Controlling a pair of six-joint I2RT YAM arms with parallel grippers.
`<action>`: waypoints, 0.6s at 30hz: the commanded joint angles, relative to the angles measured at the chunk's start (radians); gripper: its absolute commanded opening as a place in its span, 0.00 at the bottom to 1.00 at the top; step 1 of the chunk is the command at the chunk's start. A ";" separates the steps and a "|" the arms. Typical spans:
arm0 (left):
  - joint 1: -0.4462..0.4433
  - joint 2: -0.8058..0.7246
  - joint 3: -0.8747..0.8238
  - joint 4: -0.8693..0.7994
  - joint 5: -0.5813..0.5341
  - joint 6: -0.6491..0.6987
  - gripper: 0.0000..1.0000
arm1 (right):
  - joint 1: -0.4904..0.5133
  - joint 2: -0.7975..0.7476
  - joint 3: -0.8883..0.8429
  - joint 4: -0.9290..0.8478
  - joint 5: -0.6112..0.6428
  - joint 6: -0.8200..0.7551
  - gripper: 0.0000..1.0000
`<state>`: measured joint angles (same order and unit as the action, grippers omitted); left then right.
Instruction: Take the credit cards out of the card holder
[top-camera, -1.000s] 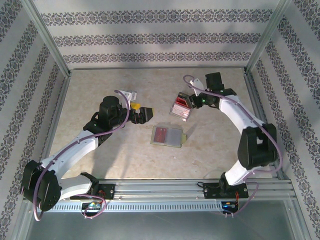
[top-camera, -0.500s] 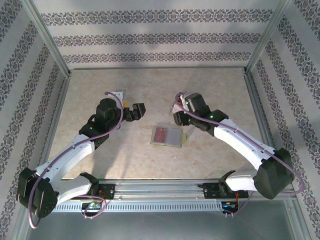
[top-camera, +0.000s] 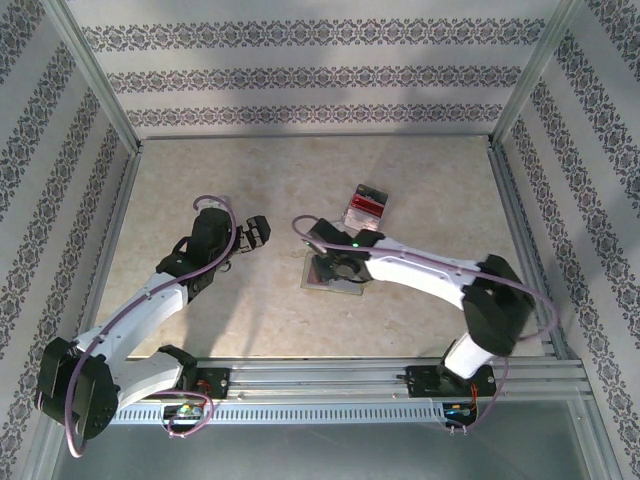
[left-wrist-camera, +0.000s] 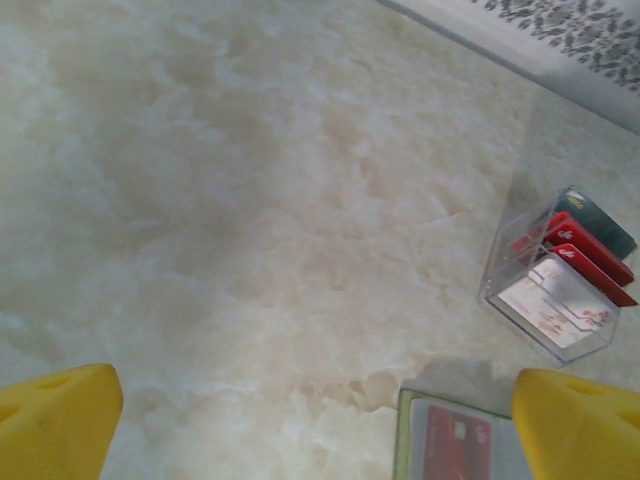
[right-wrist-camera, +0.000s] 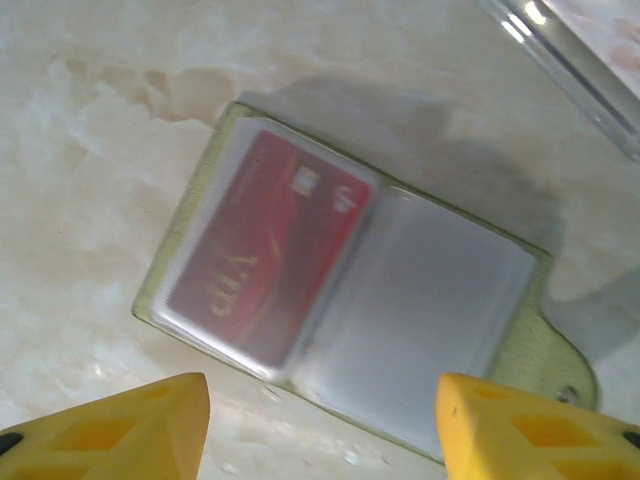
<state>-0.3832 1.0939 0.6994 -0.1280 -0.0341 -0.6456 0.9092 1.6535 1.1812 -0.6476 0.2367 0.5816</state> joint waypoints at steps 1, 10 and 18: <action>0.024 0.004 -0.016 -0.023 -0.005 -0.058 0.99 | 0.036 0.108 0.113 -0.105 0.057 0.034 0.62; 0.049 -0.008 -0.060 0.005 -0.001 -0.079 0.99 | 0.044 0.312 0.266 -0.149 0.030 0.037 0.66; 0.063 0.003 -0.077 0.021 0.018 -0.089 0.99 | 0.030 0.342 0.243 -0.138 0.034 0.064 0.68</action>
<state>-0.3367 1.0969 0.6426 -0.1257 -0.0277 -0.7158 0.9501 1.9800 1.4250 -0.7670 0.2501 0.6250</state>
